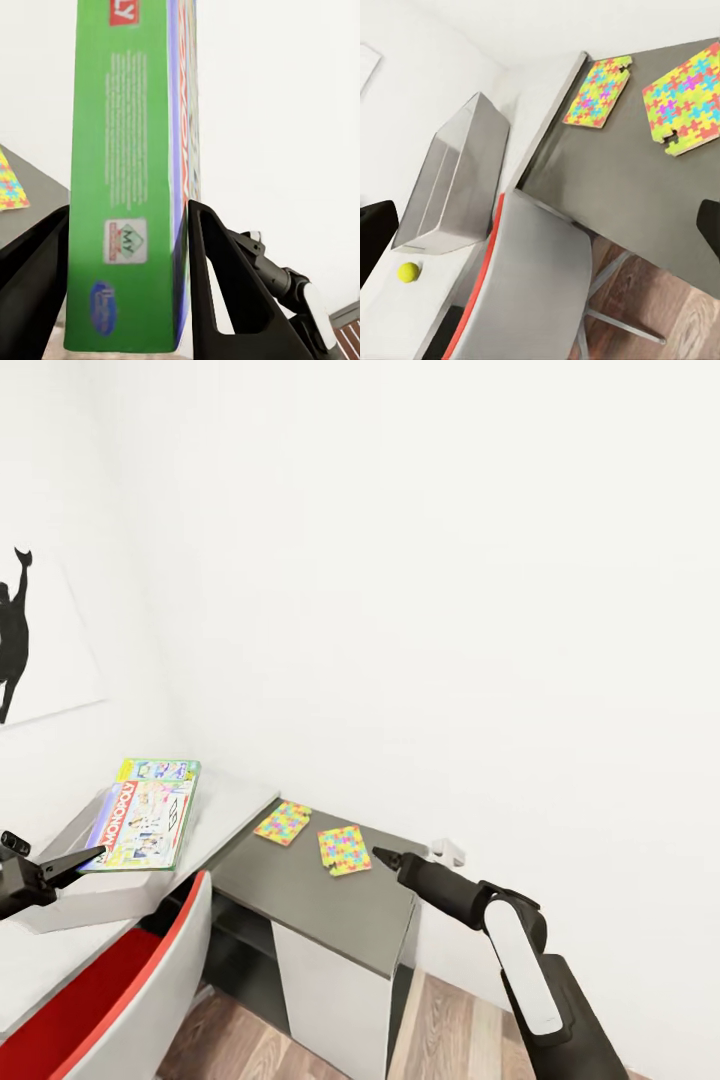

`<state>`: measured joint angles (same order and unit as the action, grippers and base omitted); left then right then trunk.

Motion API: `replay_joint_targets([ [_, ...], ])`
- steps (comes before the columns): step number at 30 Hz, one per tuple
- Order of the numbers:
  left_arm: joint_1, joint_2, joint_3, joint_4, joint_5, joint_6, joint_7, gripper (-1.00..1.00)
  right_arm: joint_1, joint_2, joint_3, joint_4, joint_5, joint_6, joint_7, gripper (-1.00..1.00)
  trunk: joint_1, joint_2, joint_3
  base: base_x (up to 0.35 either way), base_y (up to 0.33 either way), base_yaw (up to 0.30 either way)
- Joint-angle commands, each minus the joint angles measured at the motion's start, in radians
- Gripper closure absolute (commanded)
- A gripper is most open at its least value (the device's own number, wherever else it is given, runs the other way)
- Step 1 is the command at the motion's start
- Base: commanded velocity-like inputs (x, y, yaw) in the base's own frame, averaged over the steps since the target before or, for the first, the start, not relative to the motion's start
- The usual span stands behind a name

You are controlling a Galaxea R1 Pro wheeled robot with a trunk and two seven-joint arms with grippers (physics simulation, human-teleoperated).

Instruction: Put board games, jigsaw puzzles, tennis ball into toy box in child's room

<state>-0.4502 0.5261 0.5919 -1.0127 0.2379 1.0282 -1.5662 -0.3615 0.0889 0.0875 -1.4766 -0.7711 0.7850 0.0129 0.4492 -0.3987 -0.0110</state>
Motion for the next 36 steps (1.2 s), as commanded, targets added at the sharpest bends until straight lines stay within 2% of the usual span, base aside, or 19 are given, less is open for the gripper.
replay_joint_targets([
  [1, -0.001, 0.0, 0.0, 0.0, 0.0, 0.01, -0.005, 1.0, 0.0, 0.0, 0.001, -0.001, 0.001, 0.004, 0.001, -1.0, 0.001, -0.001, -0.002, 0.214, 0.059, 0.272],
  [10, -0.001, 0.0, 0.0, 0.0, 0.0, 0.011, -0.005, 1.0, 0.0, -0.001, 0.004, -0.001, 0.001, 0.002, 0.001, -1.0, 0.001, -0.001, -0.01, 0.229, 0.125, 0.252],
  [17, 0.0, 0.0, 0.0, 0.0, 0.0, 0.01, -0.005, 1.0, 0.0, -0.002, 0.005, -0.001, 0.001, 0.0, 0.002, -1.0, 0.001, -0.001, -0.015, 0.162, -0.082, 0.164],
  [29, 0.001, 0.0, 0.002, 0.0, 0.0, 0.011, -0.005, 1.0, 0.0, 0.0, 0.01, -0.014, 0.001, 0.005, 0.003, -1.0, 0.001, -0.001, -0.016, 0.011, -0.081, 0.011],
  [36, 0.001, 0.0, 0.002, 0.0, 0.0, 0.011, -0.005, 1.0, 0.0, 0.0, 0.028, -0.022, 0.001, 0.005, 0.002, -1.0, 0.001, -0.001, -0.016, 0.0, -0.057, 0.233],
])
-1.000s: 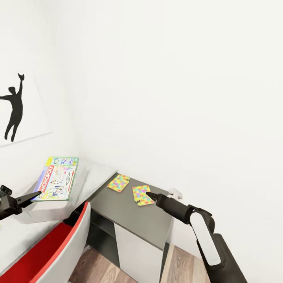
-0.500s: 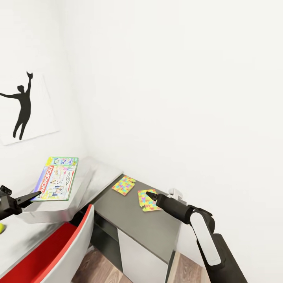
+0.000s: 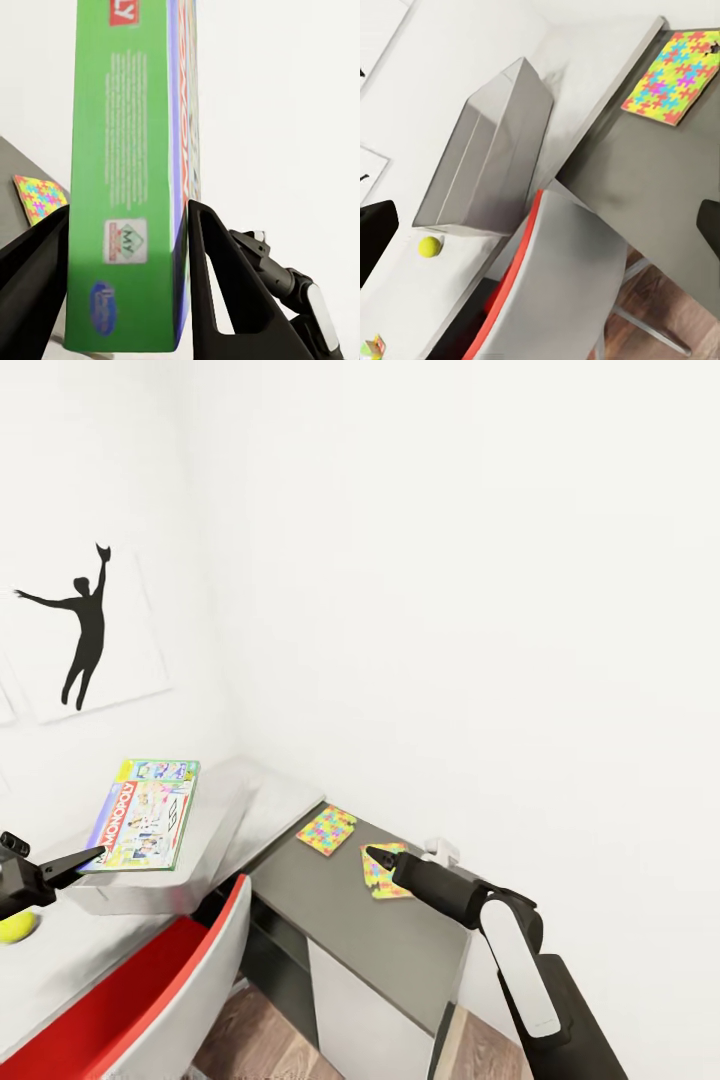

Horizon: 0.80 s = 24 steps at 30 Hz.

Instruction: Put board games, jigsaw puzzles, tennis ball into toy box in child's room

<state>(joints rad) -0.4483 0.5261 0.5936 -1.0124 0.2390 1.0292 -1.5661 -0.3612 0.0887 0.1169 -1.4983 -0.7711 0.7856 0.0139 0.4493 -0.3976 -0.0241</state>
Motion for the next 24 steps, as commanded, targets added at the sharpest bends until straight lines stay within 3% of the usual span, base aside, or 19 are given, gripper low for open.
replay_joint_targets([
  [1, -0.001, 0.0, 0.0, 0.0, -0.001, 0.01, -0.005, 1.0, -0.001, 0.0, 0.0, -0.001, 0.001, 0.004, 0.001, -1.0, 0.001, -0.002, -0.002, 0.0, -0.096, 0.286],
  [17, -0.001, 0.0, 0.0, 0.0, -0.001, 0.011, -0.005, 1.0, -0.001, 0.0, 0.001, -0.002, 0.001, 0.006, 0.001, -1.0, 0.001, -0.002, -0.007, 0.0, -0.2, 0.29],
  [24, -0.001, 0.001, 0.003, 0.046, 0.0, 0.01, -0.005, 1.0, 0.002, -0.006, 0.003, -0.002, 0.001, -0.001, 0.006, -1.0, 0.001, -0.002, -0.008, 0.0, -0.046, 0.088],
])
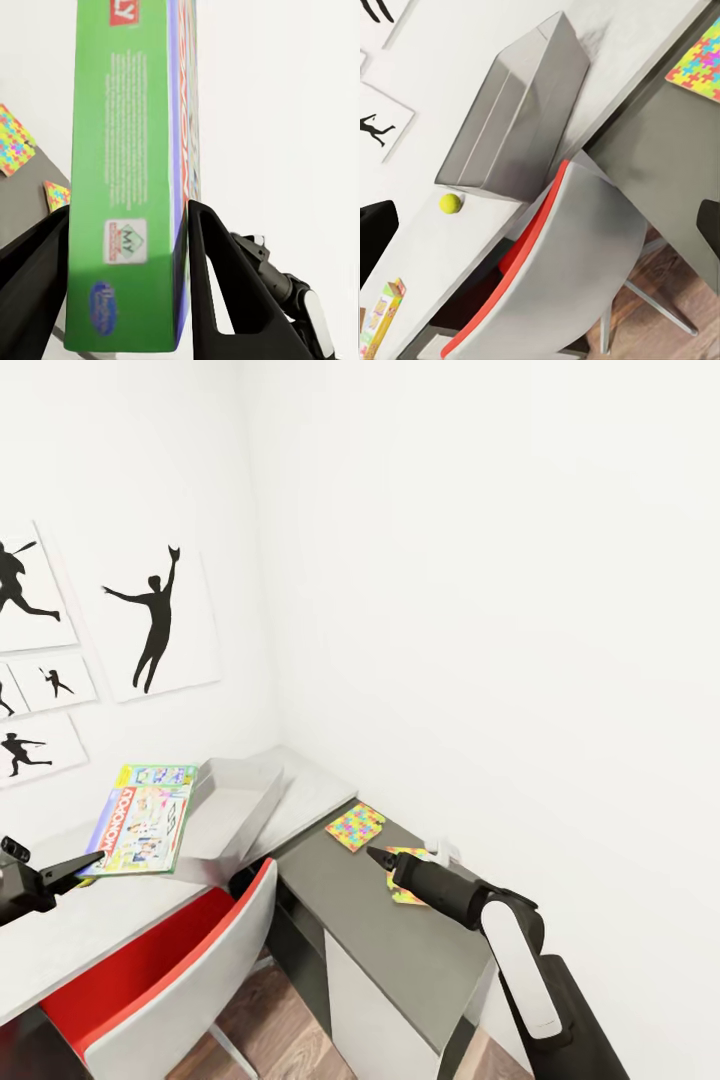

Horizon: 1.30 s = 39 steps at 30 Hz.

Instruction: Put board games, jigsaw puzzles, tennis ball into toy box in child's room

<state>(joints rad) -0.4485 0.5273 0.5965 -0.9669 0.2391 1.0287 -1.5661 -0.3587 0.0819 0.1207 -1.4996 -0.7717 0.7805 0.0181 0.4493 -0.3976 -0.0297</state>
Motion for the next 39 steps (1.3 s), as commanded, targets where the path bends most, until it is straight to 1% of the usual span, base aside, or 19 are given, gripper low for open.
replay_joint_targets([
  [1, -0.001, 0.0, 0.001, 0.003, 0.0, 0.011, -0.005, 1.0, -0.001, -0.001, 0.0, -0.001, 0.002, 0.004, 0.002, -1.0, 0.001, -0.002, -0.002, 0.0, -0.004, 0.008],
  [6, -0.002, 0.0, 0.004, 0.011, -0.001, 0.012, 0.001, 1.0, -0.002, -0.003, -0.001, -0.001, 0.001, 0.005, 0.002, -1.0, 0.001, -0.002, -0.002, 0.0, -0.001, 0.002],
  [8, -0.003, 0.0, 0.005, 0.011, -0.001, 0.013, 0.044, 1.0, -0.002, -0.003, -0.001, -0.001, 0.001, 0.004, 0.002, -1.0, 0.001, -0.002, -0.002, 0.0, 0.0, 0.0],
  [9, -0.004, 0.0, 0.006, 0.011, -0.001, 0.014, 0.084, 1.0, -0.003, -0.002, -0.001, -0.001, 0.001, 0.004, 0.001, -1.0, 0.001, -0.002, -0.002, 0.0, 0.0, 0.0],
  [10, -0.008, 0.0, 0.007, 0.011, 0.003, 0.017, 0.195, 1.0, -0.003, 0.001, -0.001, -0.001, 0.002, 0.003, -0.001, -1.0, 0.001, -0.002, -0.002, 0.0, 0.0, 0.0],
  [11, -0.008, 0.0, 0.008, 0.011, 0.003, 0.017, 0.203, 1.0, -0.003, 0.002, -0.001, -0.001, 0.002, 0.002, -0.001, -1.0, 0.001, -0.002, -0.002, 0.0, 0.0, 0.0],
  [18, -0.01, 0.0, 0.008, 0.012, 0.005, 0.016, 0.217, 1.0, -0.003, 0.001, -0.001, -0.001, 0.002, 0.002, 0.0, -1.0, 0.001, -0.002, -0.002, 0.0, 0.0, 0.001],
  [21, -0.01, 0.0, 0.008, 0.012, 0.006, 0.016, 0.218, 1.0, -0.002, 0.004, -0.001, -0.002, 0.002, 0.002, -0.001, -1.0, 0.001, -0.002, -0.002, 0.0, 0.0, 0.128],
  [25, -0.01, 0.0, 0.012, 0.013, 0.007, 0.017, 0.218, 1.0, -0.002, 0.006, -0.001, -0.002, 0.002, 0.001, -0.001, -1.0, 0.001, -0.002, -0.002, 0.0, 0.0, 0.245],
  [29, -0.01, -0.001, 0.04, 0.013, 0.009, 0.018, 0.218, 1.0, -0.002, 0.006, -0.001, -0.002, 0.002, 0.001, -0.002, -1.0, 0.001, -0.002, -0.002, 0.0, 0.0, 0.283],
  [32, -0.01, -0.001, 0.05, 0.013, 0.01, 0.018, 0.217, 1.0, -0.002, 0.007, 0.0, -0.002, 0.002, 0.001, -0.002, -1.0, 0.001, -0.002, -0.002, 0.0, 0.0, 0.29],
  [39, -0.01, -0.001, 0.057, 0.013, 0.011, 0.017, 0.211, 1.0, -0.002, 0.004, -0.001, -0.002, 0.002, 0.002, -0.002, -1.0, 0.001, -0.002, -0.002, 0.022, 0.057, 0.291],
])
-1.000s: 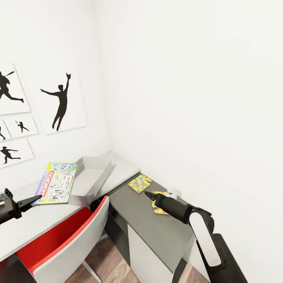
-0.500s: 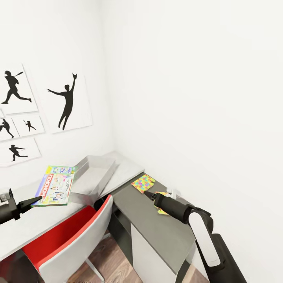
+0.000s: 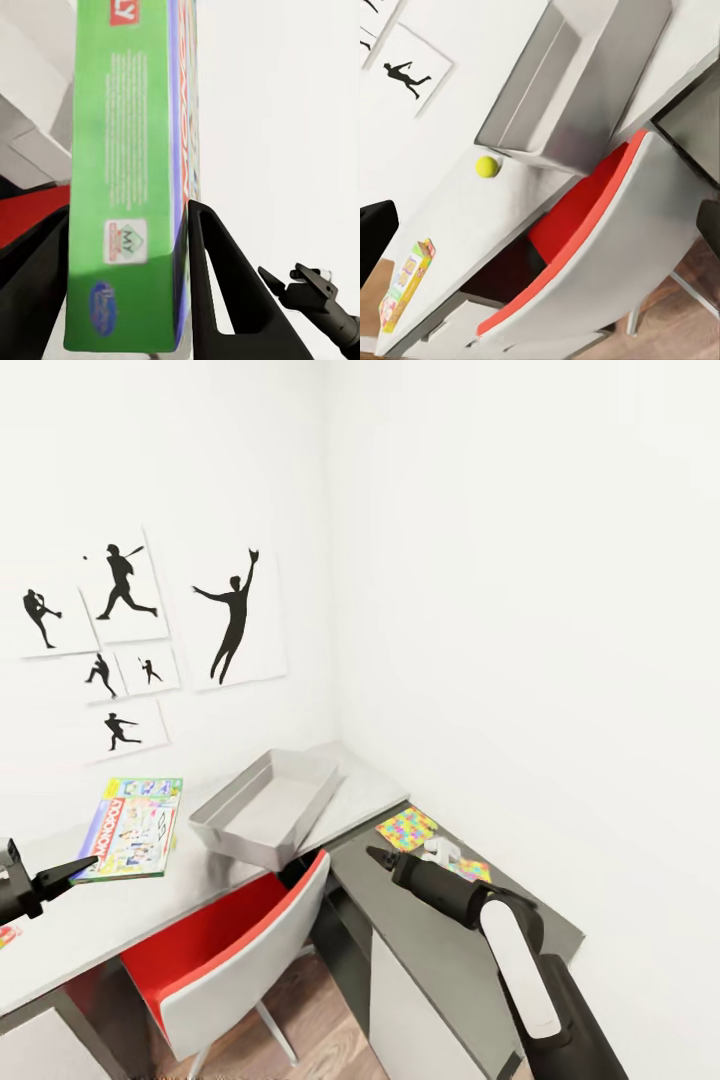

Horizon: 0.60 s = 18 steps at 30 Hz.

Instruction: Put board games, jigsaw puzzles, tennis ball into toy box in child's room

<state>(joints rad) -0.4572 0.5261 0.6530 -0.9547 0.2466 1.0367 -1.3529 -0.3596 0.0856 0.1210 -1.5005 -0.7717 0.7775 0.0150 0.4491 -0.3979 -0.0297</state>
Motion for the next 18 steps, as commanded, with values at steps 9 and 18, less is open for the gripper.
replay_joint_targets([
  [9, -0.001, 0.0, 0.001, 0.001, 0.003, 0.008, -0.006, 1.0, -0.001, -0.007, -0.001, 0.0, 0.002, 0.006, 0.004, -1.0, 0.001, -0.002, -0.002, 0.08, 0.086, 0.068],
  [18, -0.001, 0.0, 0.001, 0.001, 0.003, 0.006, -0.008, 1.0, -0.001, -0.008, -0.001, 0.0, 0.002, 0.006, 0.005, -1.0, 0.001, -0.002, -0.002, 0.167, 0.113, -0.078],
])
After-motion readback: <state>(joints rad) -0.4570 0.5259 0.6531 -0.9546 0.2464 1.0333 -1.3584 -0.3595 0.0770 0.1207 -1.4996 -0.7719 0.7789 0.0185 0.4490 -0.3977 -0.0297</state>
